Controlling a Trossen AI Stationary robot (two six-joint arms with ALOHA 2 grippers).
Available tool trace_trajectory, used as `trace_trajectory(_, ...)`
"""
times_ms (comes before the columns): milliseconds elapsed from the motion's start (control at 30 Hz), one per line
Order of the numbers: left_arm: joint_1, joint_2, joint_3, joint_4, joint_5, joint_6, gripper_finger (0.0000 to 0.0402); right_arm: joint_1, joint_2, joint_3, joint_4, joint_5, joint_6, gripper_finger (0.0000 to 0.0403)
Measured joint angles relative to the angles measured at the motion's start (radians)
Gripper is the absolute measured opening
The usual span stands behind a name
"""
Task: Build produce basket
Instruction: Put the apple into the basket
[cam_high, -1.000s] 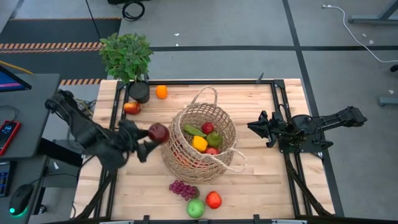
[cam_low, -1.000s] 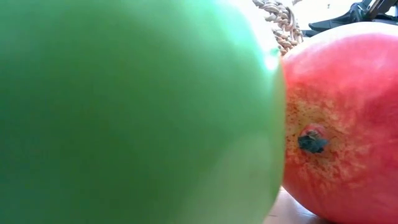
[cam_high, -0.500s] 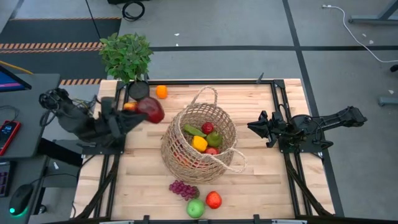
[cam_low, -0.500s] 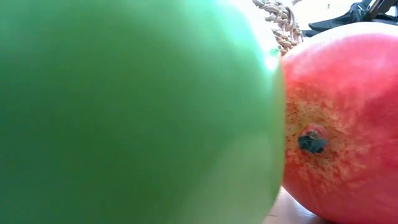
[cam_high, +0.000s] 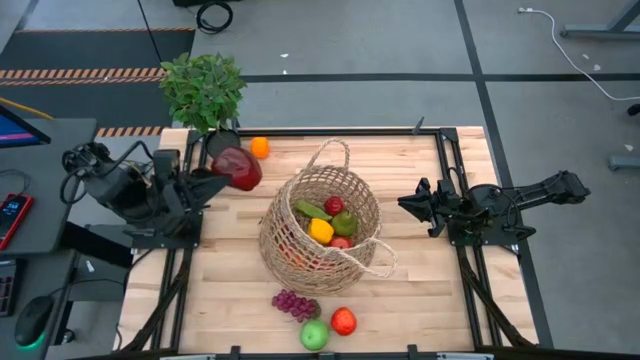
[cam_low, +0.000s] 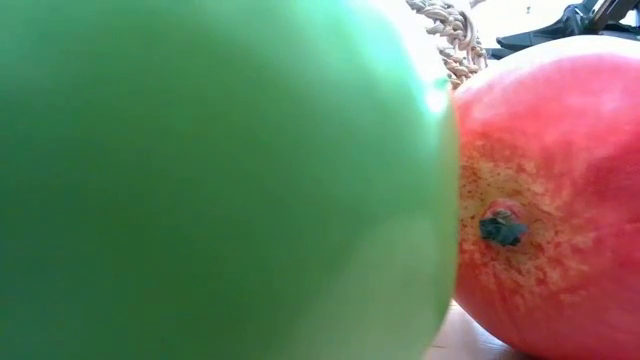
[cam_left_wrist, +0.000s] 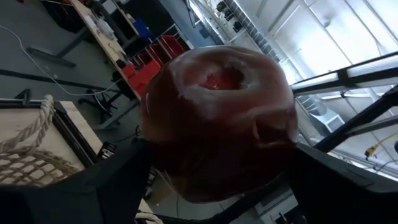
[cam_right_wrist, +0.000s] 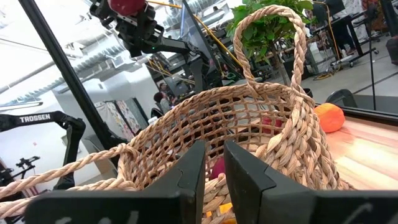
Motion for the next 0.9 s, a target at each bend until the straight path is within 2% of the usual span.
trace_trajectory(100, 0.0, 0.001, 0.0, 0.001, 0.004, 0.034, 0.0346, 0.0, 0.0, 0.0, 0.0, 0.0, 0.0, 0.0064)
trace_trajectory(200, 0.0, 0.015, 0.0, 0.004, 0.003, 0.189, 0.0346, 0.0, 0.0, 0.0, 0.0, 0.0, 0.0, 0.0064)
trace_trajectory(300, 0.015, 0.037, 0.0, 0.023, -0.005, 0.413, 0.0346, 0.0, 0.0, 0.0, 0.0, 0.0, 0.0, 0.0064)
trace_trajectory(500, 0.076, 0.062, -0.001, 0.07, -0.023, 0.955, 0.0346, 0.0, 0.0, 0.0, 0.0, 0.0, 0.0, 0.0064)
trace_trajectory(700, 0.144, 0.06, -0.001, 0.071, -0.023, 1.34, 0.0346, 0.0, 0.0, 0.0, 0.0, 0.0, 0.0, 0.0064)
trace_trajectory(900, 0.219, 0.06, -0.001, 0.071, -0.023, 1.792, 0.0346, 0.0, 0.0, 0.0, 0.0, 0.0, 0.0, 0.0064)
